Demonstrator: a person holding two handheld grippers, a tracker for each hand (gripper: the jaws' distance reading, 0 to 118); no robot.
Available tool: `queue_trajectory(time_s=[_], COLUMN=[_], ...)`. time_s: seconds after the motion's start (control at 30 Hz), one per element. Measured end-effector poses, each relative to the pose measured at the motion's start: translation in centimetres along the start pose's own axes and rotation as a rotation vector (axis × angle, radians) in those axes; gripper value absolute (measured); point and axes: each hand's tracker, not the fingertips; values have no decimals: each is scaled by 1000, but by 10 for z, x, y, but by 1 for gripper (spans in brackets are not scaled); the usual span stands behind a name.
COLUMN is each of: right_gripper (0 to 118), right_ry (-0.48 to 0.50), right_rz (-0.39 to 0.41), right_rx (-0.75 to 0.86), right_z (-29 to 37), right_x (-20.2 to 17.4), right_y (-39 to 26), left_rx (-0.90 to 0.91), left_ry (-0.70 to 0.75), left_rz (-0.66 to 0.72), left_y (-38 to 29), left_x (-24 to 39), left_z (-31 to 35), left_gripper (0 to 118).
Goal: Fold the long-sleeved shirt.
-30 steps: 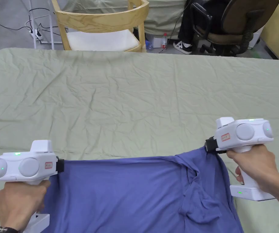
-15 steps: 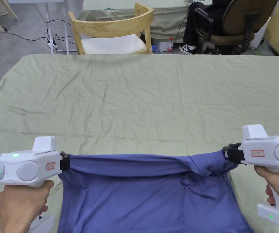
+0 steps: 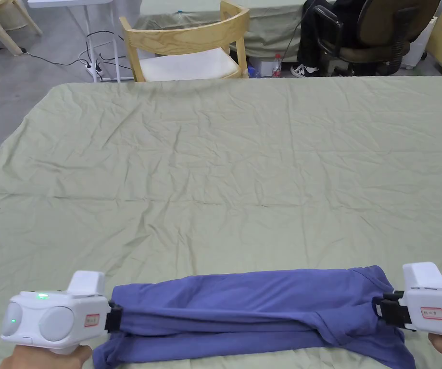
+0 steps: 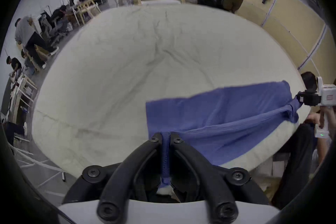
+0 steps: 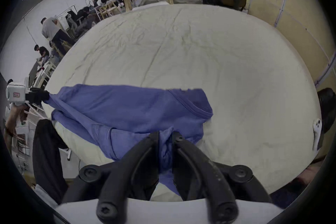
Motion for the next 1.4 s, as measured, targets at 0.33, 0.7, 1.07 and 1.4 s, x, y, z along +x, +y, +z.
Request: queue_trajectory(time_s=[0.33,0.7,1.07,1.4], right_gripper=[15,50,49,0], right_ry=[-18,-74,-69,-17], right_rz=[-10,14,30,27], right_rx=[-55,40,441,507], right_z=[-9,18,93,107], right_x=[3,-22,-115,-137], right_y=[2,5,14,-1], left_rx=[-138,-5,392,469], left_ry=[26,74,177,156], left_rz=[-71,5,127,92], left_y=[-7,-22,-42,-49], left_x=[-1,-9,23,38], left_z=[-34,-23,70,113], left_gripper=[7,50,36,0])
